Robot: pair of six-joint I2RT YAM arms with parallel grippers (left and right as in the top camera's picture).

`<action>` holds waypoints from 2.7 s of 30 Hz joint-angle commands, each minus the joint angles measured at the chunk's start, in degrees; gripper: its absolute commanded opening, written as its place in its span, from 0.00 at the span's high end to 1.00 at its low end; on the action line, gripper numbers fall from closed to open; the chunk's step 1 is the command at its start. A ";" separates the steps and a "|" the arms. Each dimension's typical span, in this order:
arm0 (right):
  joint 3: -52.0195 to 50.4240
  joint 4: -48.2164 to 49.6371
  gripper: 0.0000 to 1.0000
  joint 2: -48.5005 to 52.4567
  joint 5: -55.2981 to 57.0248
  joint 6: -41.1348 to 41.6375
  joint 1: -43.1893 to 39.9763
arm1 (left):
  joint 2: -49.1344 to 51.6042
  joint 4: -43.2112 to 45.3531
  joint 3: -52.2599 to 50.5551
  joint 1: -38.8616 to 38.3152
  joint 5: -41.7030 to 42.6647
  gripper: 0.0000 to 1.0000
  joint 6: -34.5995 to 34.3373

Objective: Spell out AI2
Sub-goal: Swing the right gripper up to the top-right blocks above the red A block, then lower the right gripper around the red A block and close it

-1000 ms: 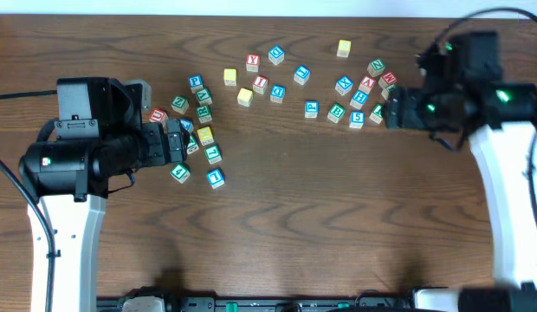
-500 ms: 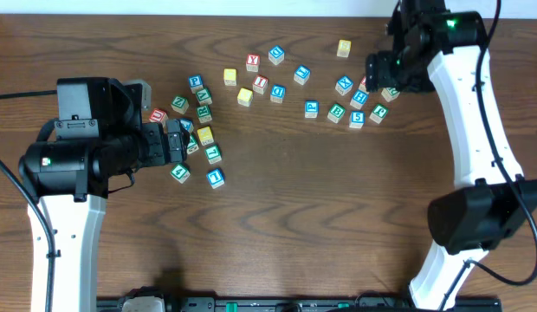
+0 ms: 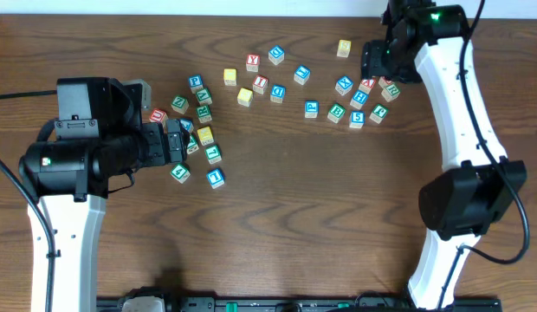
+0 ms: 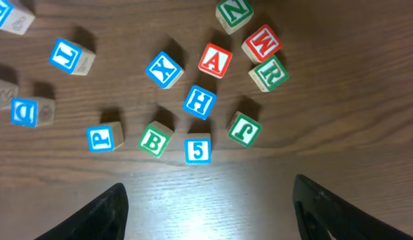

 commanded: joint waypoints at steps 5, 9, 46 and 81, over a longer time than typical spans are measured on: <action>0.37 0.83 0.30 2.03 2.49 9.64 0.70 | -0.09 -0.24 1.05 -0.09 0.70 0.02 -0.50; 0.37 2.12 0.31 2.08 3.06 12.76 0.70 | -0.09 -0.24 1.05 -0.09 0.68 0.02 -0.50; 0.26 1.84 0.23 2.10 -12.87 -27.21 4.55 | 0.02 -0.26 0.79 -0.09 0.68 0.02 -0.50; 0.26 10.64 0.41 12.02 6.97 9.51 2.67 | 0.02 -0.26 0.79 -0.09 0.68 0.02 -0.50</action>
